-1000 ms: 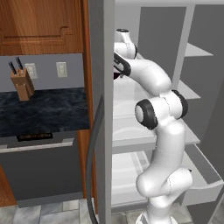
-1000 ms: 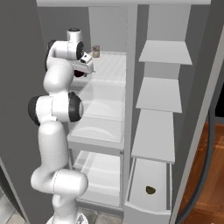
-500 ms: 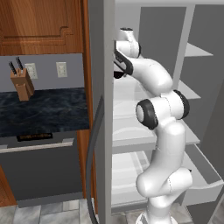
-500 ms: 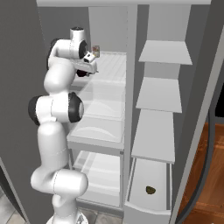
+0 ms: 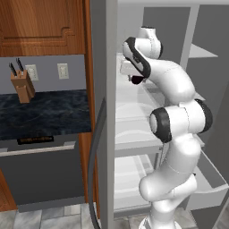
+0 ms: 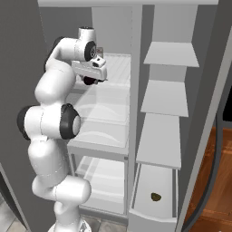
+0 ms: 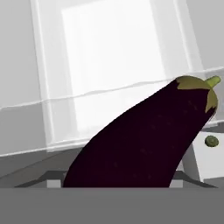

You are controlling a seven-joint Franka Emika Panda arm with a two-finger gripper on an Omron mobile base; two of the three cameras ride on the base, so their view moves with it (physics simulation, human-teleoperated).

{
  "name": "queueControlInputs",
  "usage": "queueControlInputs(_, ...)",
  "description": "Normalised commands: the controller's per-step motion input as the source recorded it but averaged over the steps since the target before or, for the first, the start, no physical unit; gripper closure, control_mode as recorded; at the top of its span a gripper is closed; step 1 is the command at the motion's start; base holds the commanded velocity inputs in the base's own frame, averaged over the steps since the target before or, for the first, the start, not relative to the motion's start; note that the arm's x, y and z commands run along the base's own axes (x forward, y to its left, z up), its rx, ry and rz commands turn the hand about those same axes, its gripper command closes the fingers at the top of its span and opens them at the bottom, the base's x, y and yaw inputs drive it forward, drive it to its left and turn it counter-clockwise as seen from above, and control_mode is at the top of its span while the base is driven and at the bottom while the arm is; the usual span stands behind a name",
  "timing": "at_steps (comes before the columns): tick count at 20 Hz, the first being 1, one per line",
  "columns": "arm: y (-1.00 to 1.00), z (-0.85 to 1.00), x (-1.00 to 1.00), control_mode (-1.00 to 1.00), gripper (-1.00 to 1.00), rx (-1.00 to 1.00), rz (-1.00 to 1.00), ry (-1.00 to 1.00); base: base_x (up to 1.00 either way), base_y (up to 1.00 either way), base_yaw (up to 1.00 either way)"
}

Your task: Take the eggplant and kiwi from the fridge shelf and place them in the freezer drawer to begin freezing them.

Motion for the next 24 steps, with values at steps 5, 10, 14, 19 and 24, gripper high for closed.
queueControlInputs(5, 0.03, -0.28, -1.00, -1.00, 1.00, 0.00, 0.00, 0.00, 0.00, 0.00, 0.00)
queueControlInputs(10, 0.03, -0.49, -1.00, -1.00, 1.00, 0.00, 0.00, 0.00, 0.00, 0.00, 0.00)
queueControlInputs(14, 0.00, -0.64, -1.00, -1.00, 1.00, 0.00, 0.00, -0.04, 0.00, 0.00, 0.00)
queueControlInputs(19, -0.04, -0.65, -1.00, -1.00, 1.00, 0.00, 0.00, 0.00, 0.00, 0.00, 0.00)
queueControlInputs(24, -0.04, -0.03, -0.21, -1.00, 1.00, 0.00, 0.00, 0.00, 0.00, 0.00, 0.00)
